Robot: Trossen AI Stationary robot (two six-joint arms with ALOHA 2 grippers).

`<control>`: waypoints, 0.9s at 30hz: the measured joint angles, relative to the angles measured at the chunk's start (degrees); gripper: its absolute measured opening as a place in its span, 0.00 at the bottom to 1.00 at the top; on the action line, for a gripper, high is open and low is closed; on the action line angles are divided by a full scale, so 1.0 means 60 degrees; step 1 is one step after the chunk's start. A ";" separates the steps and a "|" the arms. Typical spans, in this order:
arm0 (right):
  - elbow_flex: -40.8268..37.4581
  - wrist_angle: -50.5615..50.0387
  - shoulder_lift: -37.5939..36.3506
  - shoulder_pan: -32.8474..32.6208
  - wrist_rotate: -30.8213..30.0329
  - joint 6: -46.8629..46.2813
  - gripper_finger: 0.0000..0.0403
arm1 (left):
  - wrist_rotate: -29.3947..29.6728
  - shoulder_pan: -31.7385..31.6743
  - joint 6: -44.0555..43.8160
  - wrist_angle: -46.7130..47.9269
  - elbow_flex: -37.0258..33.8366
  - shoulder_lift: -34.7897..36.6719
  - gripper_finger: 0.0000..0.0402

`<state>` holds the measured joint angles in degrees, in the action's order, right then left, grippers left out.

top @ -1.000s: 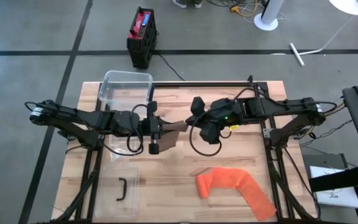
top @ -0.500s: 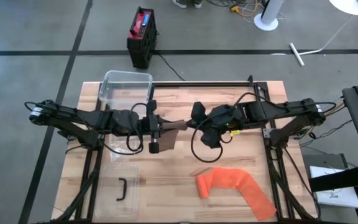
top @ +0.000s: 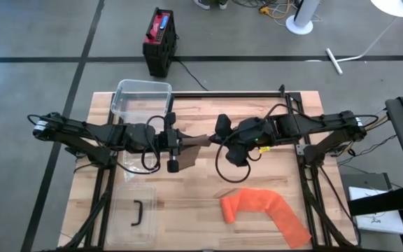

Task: Roll bandage
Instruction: Roll the brown bandage

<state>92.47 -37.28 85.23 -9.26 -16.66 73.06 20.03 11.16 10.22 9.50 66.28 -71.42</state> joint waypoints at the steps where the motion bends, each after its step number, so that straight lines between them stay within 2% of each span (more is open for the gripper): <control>1: 0.0000 0.0000 0.0000 -0.0001 -0.0004 0.0000 0.12 | -0.0003 0.0000 -0.0003 0.0000 0.0000 0.0000 0.13; 12: -0.0003 0.0036 -0.0095 -0.0337 -0.0603 0.0003 0.17 | -0.0004 0.0000 -0.0010 0.0007 0.0000 -0.0004 0.13; 22: -0.0004 0.0088 -0.0062 -0.0306 -0.0762 0.0076 0.12 | -0.0004 0.0000 -0.0040 -0.0019 0.0000 -0.0007 0.13; 27: -0.0004 0.0146 0.0023 -0.0277 -0.0988 0.0234 0.12 | 0.0004 0.0000 -0.0040 -0.0059 -0.0014 -0.0011 0.14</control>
<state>92.44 -36.40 85.37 -10.92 -22.59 74.46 20.05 11.16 9.98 9.14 66.20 -71.48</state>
